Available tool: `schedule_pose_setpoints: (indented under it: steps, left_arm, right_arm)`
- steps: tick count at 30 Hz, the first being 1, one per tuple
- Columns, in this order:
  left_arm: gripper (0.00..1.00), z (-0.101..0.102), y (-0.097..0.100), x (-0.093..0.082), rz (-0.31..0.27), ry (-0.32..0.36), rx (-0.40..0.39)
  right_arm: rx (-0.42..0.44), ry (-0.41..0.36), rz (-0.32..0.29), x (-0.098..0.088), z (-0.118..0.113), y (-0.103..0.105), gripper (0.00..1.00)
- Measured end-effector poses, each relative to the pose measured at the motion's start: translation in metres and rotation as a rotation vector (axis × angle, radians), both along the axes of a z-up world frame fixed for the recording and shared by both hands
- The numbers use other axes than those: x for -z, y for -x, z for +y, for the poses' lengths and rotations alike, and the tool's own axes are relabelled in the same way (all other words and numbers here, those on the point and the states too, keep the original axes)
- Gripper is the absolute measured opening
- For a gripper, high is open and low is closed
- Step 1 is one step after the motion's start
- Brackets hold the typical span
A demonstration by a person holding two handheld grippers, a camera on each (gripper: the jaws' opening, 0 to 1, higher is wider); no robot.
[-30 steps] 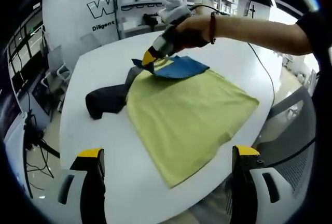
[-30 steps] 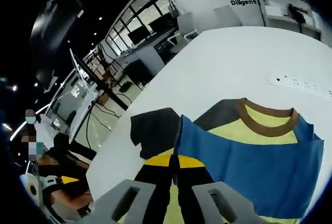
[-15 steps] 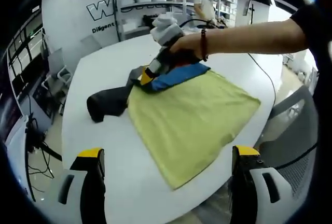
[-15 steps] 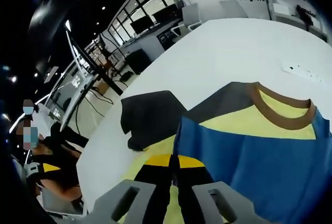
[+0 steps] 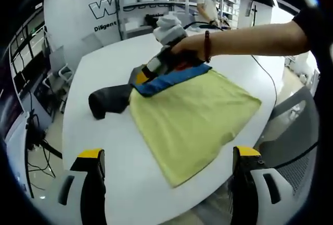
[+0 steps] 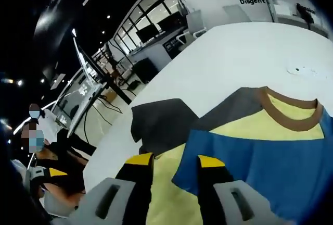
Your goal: Fold the garment on the visible template until the final outline fits inside the template.
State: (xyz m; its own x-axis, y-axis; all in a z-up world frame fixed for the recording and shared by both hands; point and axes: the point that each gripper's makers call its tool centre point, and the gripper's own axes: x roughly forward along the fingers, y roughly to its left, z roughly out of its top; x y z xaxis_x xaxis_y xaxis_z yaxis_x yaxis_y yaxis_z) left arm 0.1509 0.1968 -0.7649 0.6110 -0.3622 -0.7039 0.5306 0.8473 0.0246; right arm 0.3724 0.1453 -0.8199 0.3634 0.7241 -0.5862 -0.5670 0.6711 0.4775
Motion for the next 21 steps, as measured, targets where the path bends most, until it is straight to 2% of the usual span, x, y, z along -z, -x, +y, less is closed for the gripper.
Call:
schedule_pose_setpoints:
  steps: [5,8,12,14,21]
  left_arm:
    - [0.99,0.004,-0.005,-0.006,-0.014,0.009,-0.027]
    - [0.99,0.002,-0.007,-0.009,-0.027,0.022,-0.037]
    - [0.99,-0.002,-0.007,-0.011,-0.029,0.033,-0.045]
    - [0.99,-0.003,-0.007,-0.011,-0.030,0.032,-0.045]
    - [0.99,-0.006,-0.010,-0.011,-0.036,0.043,-0.043]
  right_arm:
    - [0.034,-0.008,-0.042,-0.012,-0.012,-0.004,0.62]
    - [0.037,0.001,-0.033,-0.015,-0.018,-0.001,0.75]
    - [0.078,0.012,-0.073,-0.022,-0.034,-0.007,0.92]
    - [0.099,0.017,-0.072,-0.025,-0.044,-0.009,1.00]
    - [0.135,0.020,-0.079,-0.031,-0.069,-0.010,0.99]
